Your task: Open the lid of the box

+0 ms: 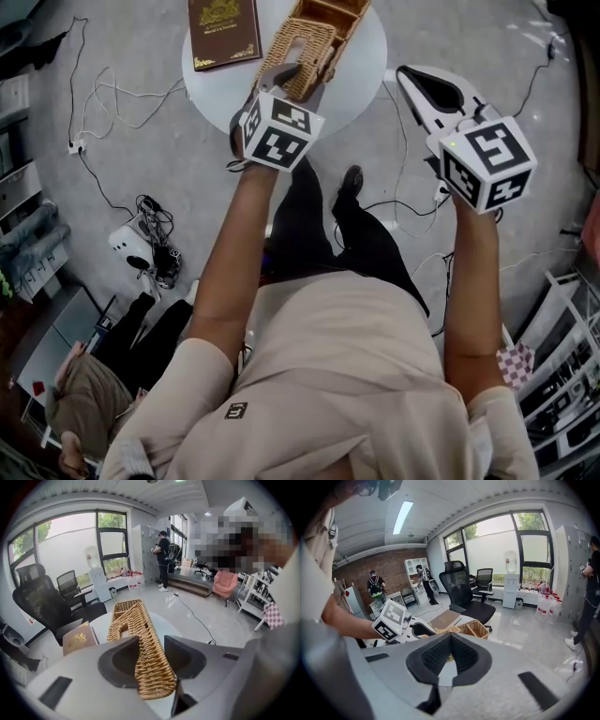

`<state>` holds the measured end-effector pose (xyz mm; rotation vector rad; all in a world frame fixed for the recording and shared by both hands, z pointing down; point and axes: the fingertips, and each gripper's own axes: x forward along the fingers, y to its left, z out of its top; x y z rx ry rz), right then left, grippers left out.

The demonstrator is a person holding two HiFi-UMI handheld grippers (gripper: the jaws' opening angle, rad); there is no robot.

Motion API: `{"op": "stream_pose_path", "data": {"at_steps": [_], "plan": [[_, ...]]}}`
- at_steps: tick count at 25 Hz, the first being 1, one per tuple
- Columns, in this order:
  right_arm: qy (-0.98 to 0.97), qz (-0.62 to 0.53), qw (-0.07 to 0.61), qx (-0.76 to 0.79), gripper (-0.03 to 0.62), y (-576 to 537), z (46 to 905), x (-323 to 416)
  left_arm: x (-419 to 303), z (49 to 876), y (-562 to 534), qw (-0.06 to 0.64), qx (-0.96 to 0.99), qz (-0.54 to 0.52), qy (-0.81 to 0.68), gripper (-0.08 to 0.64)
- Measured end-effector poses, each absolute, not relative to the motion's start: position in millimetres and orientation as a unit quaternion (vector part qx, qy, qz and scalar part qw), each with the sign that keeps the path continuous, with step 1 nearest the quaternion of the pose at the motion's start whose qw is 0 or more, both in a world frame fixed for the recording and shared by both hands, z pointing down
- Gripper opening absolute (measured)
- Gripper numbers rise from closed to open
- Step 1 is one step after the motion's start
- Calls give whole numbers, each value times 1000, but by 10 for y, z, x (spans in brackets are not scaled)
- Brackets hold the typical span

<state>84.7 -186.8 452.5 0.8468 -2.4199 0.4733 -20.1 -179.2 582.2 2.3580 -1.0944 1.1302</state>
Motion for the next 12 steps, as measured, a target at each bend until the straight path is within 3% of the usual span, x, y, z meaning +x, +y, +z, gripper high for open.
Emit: {"op": "stream_pose_path", "data": {"at_steps": [12], "plan": [[-897,171,263,312,-8,-1885,4395,794,-433,5516,-1920,129,820,380,-408,92]]}}
